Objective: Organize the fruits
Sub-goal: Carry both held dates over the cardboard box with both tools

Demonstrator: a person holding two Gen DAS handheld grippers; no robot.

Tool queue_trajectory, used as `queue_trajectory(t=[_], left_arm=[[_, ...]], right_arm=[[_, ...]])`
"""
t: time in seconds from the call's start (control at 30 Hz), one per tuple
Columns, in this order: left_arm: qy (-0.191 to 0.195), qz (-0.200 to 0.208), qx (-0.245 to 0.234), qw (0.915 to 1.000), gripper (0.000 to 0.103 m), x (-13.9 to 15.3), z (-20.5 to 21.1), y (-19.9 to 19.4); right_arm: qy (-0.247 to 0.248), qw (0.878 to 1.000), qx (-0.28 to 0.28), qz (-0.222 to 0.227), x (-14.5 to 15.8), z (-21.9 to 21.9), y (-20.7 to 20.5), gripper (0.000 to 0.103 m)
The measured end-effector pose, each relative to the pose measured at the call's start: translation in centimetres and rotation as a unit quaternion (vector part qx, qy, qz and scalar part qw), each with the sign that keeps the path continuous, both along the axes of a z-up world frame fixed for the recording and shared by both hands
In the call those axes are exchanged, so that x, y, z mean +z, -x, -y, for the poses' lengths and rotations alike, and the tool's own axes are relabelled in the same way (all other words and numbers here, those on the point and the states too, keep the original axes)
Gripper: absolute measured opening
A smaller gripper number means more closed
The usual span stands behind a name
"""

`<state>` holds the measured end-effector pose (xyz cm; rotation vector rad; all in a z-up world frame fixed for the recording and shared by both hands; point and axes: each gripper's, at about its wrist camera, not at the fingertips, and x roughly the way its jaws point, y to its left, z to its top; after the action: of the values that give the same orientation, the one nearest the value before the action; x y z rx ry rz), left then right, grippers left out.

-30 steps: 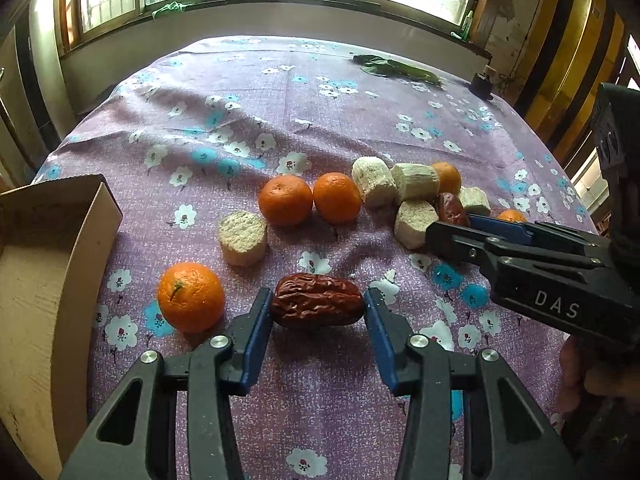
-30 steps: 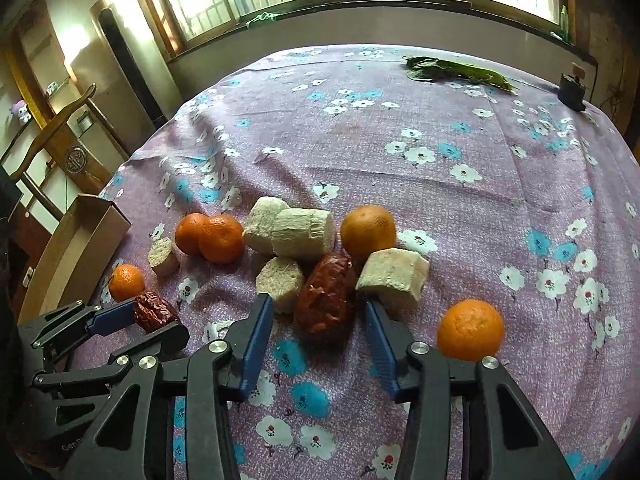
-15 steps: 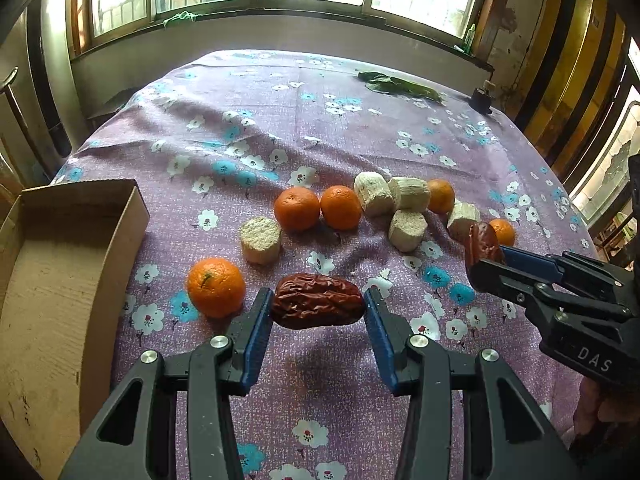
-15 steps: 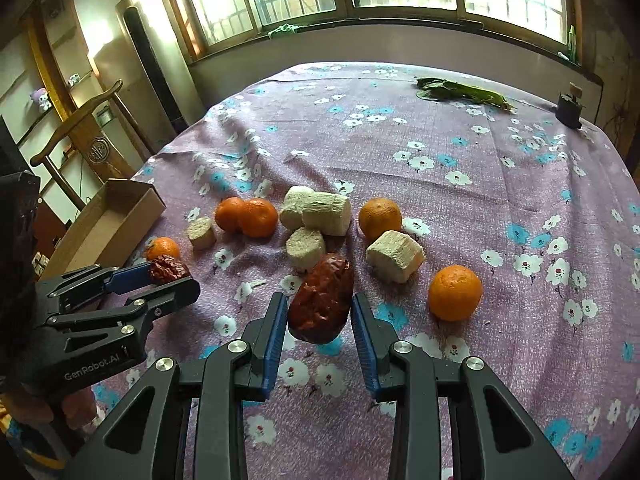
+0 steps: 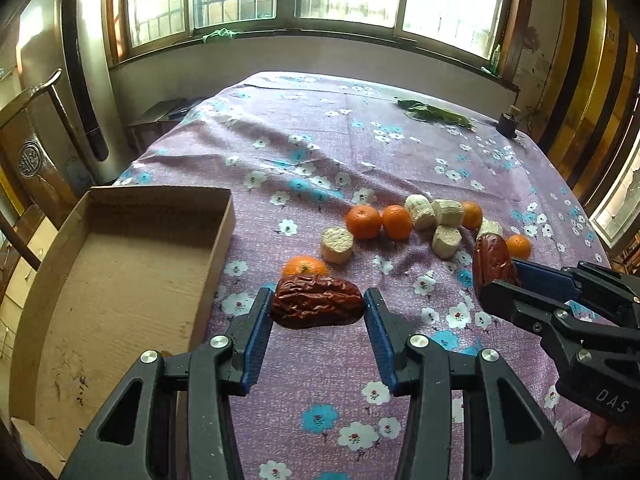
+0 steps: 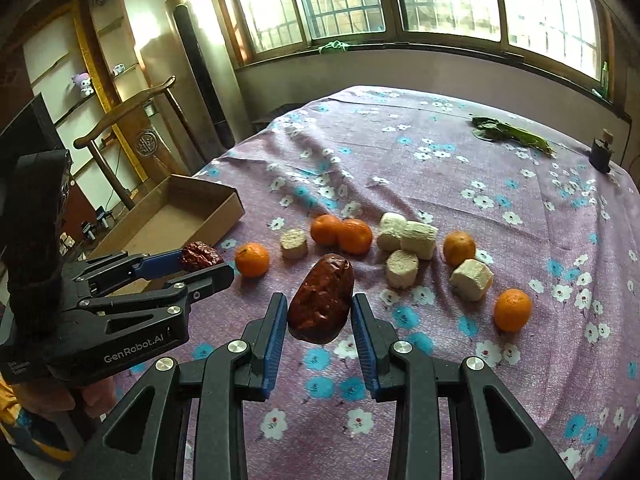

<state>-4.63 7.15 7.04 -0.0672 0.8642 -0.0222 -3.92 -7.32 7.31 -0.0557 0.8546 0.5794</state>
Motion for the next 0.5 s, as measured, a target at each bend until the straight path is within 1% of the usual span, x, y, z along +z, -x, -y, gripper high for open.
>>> queue_trajectory(t=[0.2, 0.5], left_arm=[[-0.013, 0.009, 0.032, 0.9994, 0.045, 1.1, -3.6, 1.0], [-0.016, 0.012, 0.084, 0.9963, 0.045, 1.8, -9.4, 1.0]], right_arm=[[0.003, 0.999, 0.046, 0.007, 0.5, -4.6, 0.3, 0.036], [0.018, 0.995, 0.102, 0.0, 0.1, -11.0, -0.5, 0.036]])
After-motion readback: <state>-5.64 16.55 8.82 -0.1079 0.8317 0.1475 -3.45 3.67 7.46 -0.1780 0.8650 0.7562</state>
